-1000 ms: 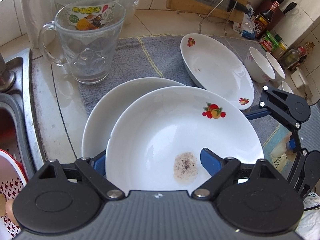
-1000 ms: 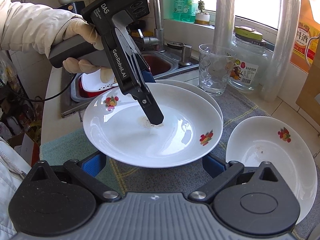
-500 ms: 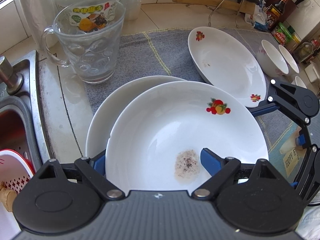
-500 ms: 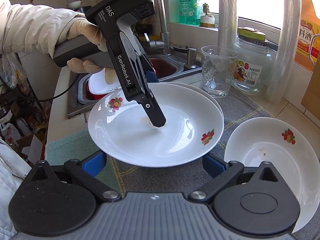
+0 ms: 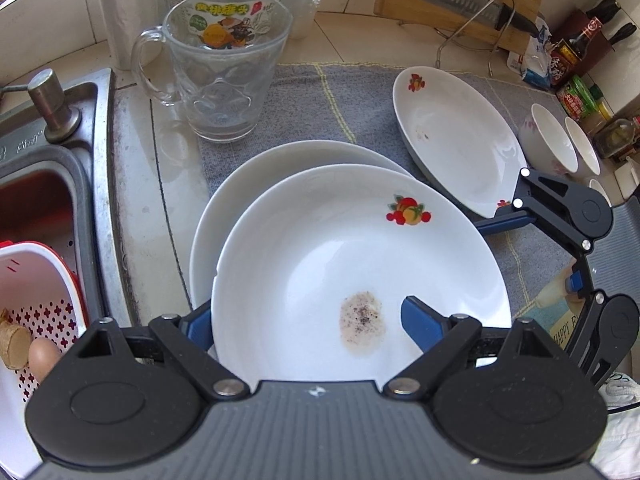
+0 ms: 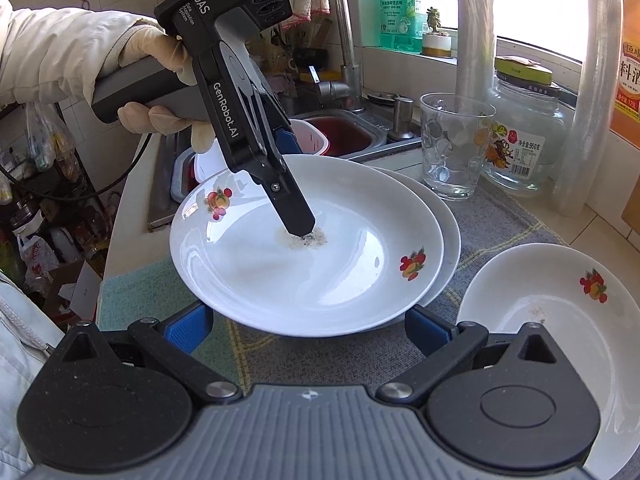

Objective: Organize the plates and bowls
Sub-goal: 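Lower the stained plate onto the plate by the sink and open the left tool, then move both tools over the fruit-decal white plate on the towel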

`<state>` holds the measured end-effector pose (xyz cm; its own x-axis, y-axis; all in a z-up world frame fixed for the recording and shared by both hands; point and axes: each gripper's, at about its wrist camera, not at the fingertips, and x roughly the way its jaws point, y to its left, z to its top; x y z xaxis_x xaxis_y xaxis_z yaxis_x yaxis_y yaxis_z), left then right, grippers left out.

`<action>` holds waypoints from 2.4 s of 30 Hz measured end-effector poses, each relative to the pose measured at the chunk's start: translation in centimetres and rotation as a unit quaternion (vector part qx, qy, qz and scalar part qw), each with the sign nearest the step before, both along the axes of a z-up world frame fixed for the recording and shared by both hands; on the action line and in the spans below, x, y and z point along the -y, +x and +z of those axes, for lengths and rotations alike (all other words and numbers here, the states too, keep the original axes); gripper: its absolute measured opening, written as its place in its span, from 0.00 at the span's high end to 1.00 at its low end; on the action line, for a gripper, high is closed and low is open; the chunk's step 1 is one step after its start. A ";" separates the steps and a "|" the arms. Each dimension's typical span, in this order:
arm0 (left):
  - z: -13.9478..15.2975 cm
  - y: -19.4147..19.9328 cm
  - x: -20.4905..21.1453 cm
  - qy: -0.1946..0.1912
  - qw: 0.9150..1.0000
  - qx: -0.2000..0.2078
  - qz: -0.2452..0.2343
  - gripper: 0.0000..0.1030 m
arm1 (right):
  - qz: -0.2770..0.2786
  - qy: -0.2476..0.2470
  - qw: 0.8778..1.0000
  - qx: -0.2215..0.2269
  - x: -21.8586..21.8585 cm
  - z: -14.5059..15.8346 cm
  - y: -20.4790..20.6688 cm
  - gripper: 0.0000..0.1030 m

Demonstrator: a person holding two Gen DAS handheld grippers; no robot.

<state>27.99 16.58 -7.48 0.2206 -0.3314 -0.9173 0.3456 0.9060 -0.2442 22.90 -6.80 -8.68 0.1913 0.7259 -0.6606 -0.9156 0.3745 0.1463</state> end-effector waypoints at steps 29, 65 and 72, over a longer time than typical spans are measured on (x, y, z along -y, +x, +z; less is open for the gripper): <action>1.7 -2.9 -0.5 0.012 0.996 0.069 0.058 0.10 | -0.023 -0.004 1.000 0.021 -0.1 1.2 -0.8 0.00; 2.8 1.9 14.2 0.015 0.975 0.196 -0.105 0.07 | -0.319 -0.089 0.943 0.023 10.3 -4.0 -0.8 0.00; 1.4 5.6 15.3 0.030 0.977 0.174 -0.116 0.07 | -0.320 -0.079 0.944 0.024 10.0 -4.2 0.4 0.00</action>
